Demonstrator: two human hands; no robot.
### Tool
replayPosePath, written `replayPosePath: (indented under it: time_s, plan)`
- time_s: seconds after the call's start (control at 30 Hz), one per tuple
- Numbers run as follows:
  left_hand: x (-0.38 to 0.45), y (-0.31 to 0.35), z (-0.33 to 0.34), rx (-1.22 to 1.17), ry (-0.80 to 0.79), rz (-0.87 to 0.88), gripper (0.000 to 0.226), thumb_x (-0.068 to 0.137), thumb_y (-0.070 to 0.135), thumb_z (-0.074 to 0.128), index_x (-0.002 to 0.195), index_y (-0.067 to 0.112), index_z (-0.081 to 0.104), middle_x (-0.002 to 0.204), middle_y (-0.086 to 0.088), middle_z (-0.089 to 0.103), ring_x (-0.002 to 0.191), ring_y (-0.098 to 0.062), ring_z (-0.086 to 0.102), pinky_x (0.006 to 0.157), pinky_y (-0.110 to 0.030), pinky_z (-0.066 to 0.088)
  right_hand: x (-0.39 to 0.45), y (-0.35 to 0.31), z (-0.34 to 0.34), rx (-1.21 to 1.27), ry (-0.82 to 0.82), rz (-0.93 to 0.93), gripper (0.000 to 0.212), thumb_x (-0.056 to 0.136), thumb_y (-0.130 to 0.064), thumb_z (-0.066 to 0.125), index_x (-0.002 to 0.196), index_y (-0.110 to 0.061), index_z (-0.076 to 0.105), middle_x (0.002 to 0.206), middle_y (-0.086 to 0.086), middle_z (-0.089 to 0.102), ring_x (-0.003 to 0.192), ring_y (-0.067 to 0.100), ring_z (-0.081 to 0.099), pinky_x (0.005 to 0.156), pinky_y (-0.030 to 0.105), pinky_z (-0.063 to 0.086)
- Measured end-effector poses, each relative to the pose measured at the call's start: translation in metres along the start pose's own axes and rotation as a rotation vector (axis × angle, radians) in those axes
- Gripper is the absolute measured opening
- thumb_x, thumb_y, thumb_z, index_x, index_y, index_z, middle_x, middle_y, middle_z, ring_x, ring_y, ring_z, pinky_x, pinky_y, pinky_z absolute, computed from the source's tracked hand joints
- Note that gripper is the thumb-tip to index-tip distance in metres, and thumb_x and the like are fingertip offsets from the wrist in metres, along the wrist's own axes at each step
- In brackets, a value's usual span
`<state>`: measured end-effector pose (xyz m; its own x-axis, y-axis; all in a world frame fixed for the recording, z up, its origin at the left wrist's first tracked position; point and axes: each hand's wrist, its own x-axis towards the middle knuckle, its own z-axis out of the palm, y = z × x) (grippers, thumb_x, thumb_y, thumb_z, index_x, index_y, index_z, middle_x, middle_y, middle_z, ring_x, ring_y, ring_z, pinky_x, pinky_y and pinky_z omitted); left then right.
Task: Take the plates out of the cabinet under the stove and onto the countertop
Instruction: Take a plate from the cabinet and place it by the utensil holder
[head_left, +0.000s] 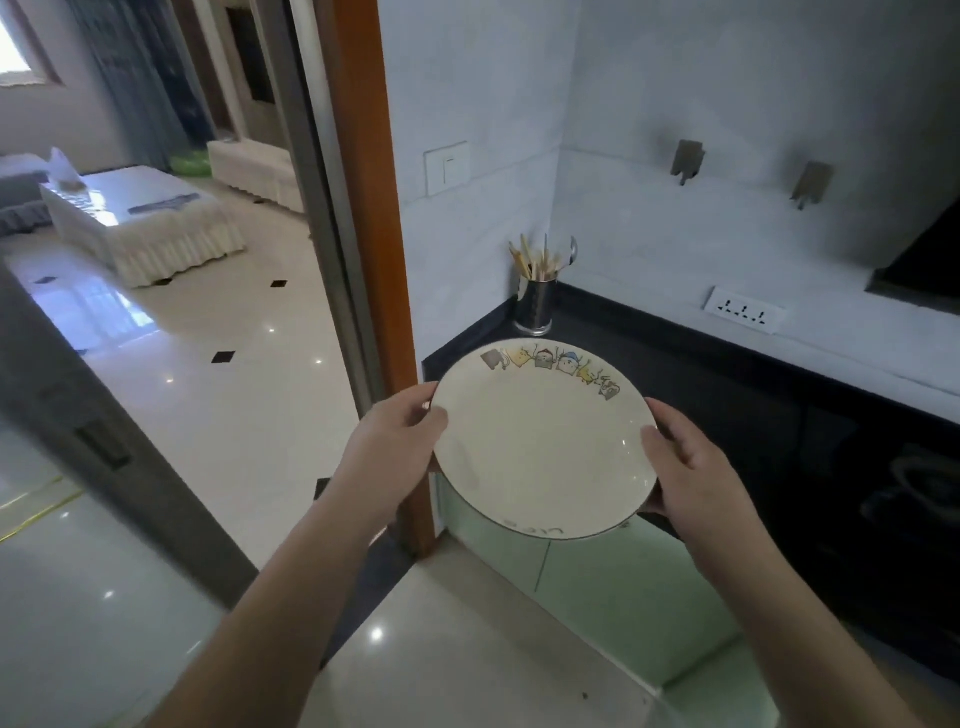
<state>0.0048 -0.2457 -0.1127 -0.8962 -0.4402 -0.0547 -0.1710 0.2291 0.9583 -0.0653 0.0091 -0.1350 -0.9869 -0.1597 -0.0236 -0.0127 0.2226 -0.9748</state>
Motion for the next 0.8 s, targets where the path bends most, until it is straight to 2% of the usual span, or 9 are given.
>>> replayPosePath:
  time_s: [0.03,0.13,0.23,0.4,0.5,0.6,0.7,0.77,0.8]
  plan:
    - [0.008,-0.002,0.0,-0.003,-0.031,0.001,0.029,0.099,0.029,0.049,0.104,0.051,0.065,0.089,0.03,0.068,0.093,-0.006,0.064,0.077,-0.027,0.057,0.002,0.002,0.002,0.007,0.023,0.019,0.029,0.099,-0.03,0.048,0.123,-0.044,0.058,0.099,-0.011,0.072,0.086,0.013,0.071,0.06,0.029,0.059]
    - [0.028,-0.004,0.002,-0.022,-0.123,-0.012,0.038,0.099,0.025,0.049,0.091,0.058,0.066,0.09,0.031,0.068,0.086,0.001,0.066,0.066,-0.018,0.054,0.014,0.005,0.006,0.022,0.073,0.068,0.029,0.098,-0.029,0.048,0.12,-0.045,0.059,0.098,-0.012,0.071,0.087,0.015,0.071,0.061,0.031,0.059]
    - [0.054,-0.009,0.008,-0.069,-0.148,-0.074,0.03,0.098,0.022,0.052,0.094,0.048,0.067,0.086,0.028,0.069,0.091,-0.007,0.065,0.059,-0.015,0.053,0.033,0.008,0.009,0.026,0.086,0.085,0.031,0.097,-0.026,0.047,0.118,-0.045,0.06,0.092,-0.017,0.072,0.078,0.009,0.072,0.059,0.03,0.059]
    - [0.105,-0.017,0.021,-0.108,-0.14,-0.141,0.025,0.099,0.021,0.053,0.114,0.035,0.066,0.098,0.015,0.071,0.099,-0.012,0.063,0.077,-0.028,0.055,0.076,0.019,0.022,0.075,0.12,0.123,0.036,0.096,-0.02,0.046,0.12,-0.042,0.059,0.089,-0.017,0.072,0.075,0.011,0.073,0.059,0.033,0.06]
    - [0.144,-0.022,0.029,-0.108,-0.169,-0.163,0.026,0.099,0.018,0.052,0.108,0.036,0.068,0.091,0.016,0.073,0.094,-0.009,0.065,0.062,-0.02,0.053,0.11,0.028,0.03,0.101,0.122,0.151,0.038,0.096,-0.017,0.045,0.111,-0.048,0.061,0.091,-0.012,0.072,0.073,0.013,0.073,0.059,0.034,0.061]
    - [0.19,-0.021,0.04,-0.06,-0.167,-0.177,0.025,0.099,0.018,0.053,0.106,0.036,0.067,0.094,0.014,0.07,0.091,-0.01,0.063,0.059,-0.02,0.051,0.15,0.036,0.035,0.115,0.126,0.161,0.041,0.097,-0.014,0.044,0.112,-0.046,0.063,0.098,-0.003,0.071,0.075,0.017,0.073,0.059,0.036,0.061]
    - [0.239,-0.016,0.052,-0.002,-0.198,-0.157,0.029,0.099,0.017,0.051,0.099,0.041,0.068,0.082,0.02,0.072,0.088,-0.007,0.064,0.059,-0.019,0.053,0.193,0.043,0.038,0.08,0.124,0.18,0.039,0.098,-0.015,0.044,0.125,-0.04,0.058,0.093,-0.006,0.072,0.075,0.012,0.073,0.059,0.033,0.061]
    - [0.266,-0.011,0.06,0.033,-0.224,-0.158,0.029,0.099,0.018,0.05,0.102,0.042,0.067,0.089,0.018,0.073,0.092,-0.011,0.065,0.063,-0.022,0.057,0.218,0.045,0.039,0.054,0.113,0.191,0.039,0.099,-0.017,0.045,0.128,-0.041,0.054,0.088,-0.01,0.071,0.074,0.008,0.072,0.056,0.028,0.06]
    - [0.278,-0.01,0.064,0.047,-0.231,-0.158,0.027,0.099,0.019,0.05,0.108,0.039,0.066,0.097,0.014,0.072,0.096,-0.014,0.065,0.072,-0.029,0.059,0.23,0.046,0.04,0.041,0.102,0.192,0.039,0.099,-0.018,0.045,0.128,-0.042,0.053,0.088,-0.01,0.071,0.074,0.006,0.072,0.055,0.026,0.059]
